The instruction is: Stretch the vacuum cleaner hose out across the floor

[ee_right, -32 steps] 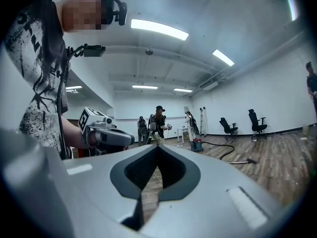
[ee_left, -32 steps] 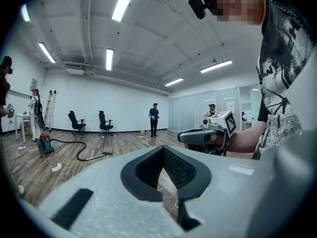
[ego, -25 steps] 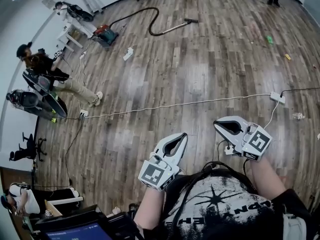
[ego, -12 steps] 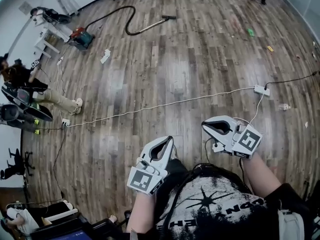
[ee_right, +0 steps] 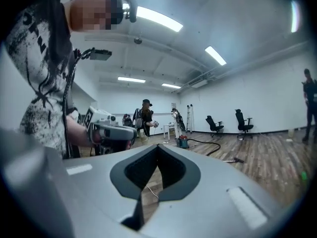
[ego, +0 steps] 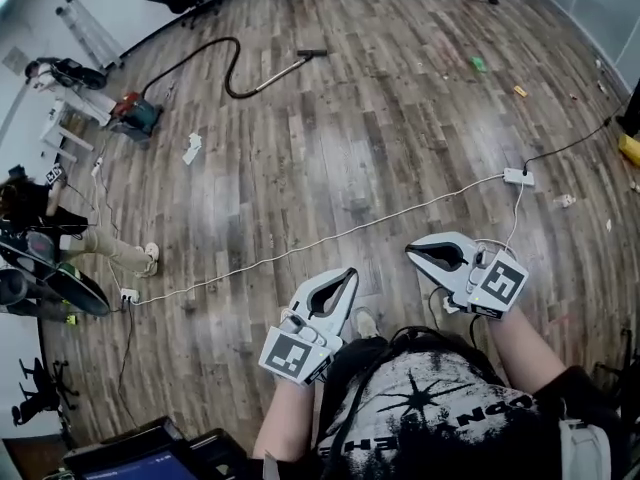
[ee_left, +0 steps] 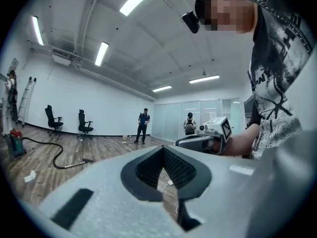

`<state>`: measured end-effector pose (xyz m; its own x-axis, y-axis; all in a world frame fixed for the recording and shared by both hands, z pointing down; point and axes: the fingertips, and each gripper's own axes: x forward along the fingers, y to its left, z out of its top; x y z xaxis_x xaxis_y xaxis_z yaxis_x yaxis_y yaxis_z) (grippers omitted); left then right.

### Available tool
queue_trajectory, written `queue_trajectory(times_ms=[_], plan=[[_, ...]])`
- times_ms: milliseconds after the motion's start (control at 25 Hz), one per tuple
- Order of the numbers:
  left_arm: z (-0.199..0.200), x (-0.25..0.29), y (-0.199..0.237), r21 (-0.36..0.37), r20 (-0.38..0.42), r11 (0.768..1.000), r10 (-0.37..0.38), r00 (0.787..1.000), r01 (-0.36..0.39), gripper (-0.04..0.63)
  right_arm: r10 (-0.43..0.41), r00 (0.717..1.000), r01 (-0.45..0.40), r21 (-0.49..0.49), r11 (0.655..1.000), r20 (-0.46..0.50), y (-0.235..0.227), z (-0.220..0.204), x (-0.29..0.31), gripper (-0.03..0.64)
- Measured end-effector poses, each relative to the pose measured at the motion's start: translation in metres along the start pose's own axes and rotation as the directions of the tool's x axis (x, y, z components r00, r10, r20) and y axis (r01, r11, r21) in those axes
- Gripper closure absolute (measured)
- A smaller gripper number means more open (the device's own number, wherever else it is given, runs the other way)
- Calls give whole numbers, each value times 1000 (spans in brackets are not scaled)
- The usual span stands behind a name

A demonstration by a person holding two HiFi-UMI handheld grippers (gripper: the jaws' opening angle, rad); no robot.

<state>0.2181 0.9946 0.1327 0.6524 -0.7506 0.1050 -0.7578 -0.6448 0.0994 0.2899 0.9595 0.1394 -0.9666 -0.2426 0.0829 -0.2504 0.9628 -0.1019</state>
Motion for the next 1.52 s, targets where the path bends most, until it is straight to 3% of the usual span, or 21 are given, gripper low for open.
queue_trajectory(times_ms=[120,200,440,560,720,880,1240,1400,1520], plan=[[-2,-12,36,13,-8,1000,-24,1000,24,594,-24,994,10,123,992,111,-13,13,33,612],[-7,-19,59,5,-16,1000,-29,999,30,594,-49,991,33,126,992,126,-22,19,55,612],[-8,-29,108,-23,22,998,-52,998,53,594,-66,997,65,-42,997,-28,-25,15,109,611],[-5,-30,126,-33,54,998,-51,997,53,594,-65,997,63,-43,997,-34,-29,19,124,611],[-8,-26,150,-29,18,999,-33,999,34,594,-65,996,62,-52,997,-57,-42,21,134,611],[6,-14,169,-38,69,999,4,998,-1,594,-54,996,51,-50,997,-65,-65,24,144,611],[21,57,229,-28,18,997,75,997,-74,594,58,998,-60,-43,997,-40,-154,38,184,611],[32,110,258,-21,18,993,114,993,-114,594,159,987,-158,-59,986,12,-203,48,191,611],[47,156,275,-21,30,991,136,990,-135,594,170,985,-170,-79,982,0,-252,57,185,611]])
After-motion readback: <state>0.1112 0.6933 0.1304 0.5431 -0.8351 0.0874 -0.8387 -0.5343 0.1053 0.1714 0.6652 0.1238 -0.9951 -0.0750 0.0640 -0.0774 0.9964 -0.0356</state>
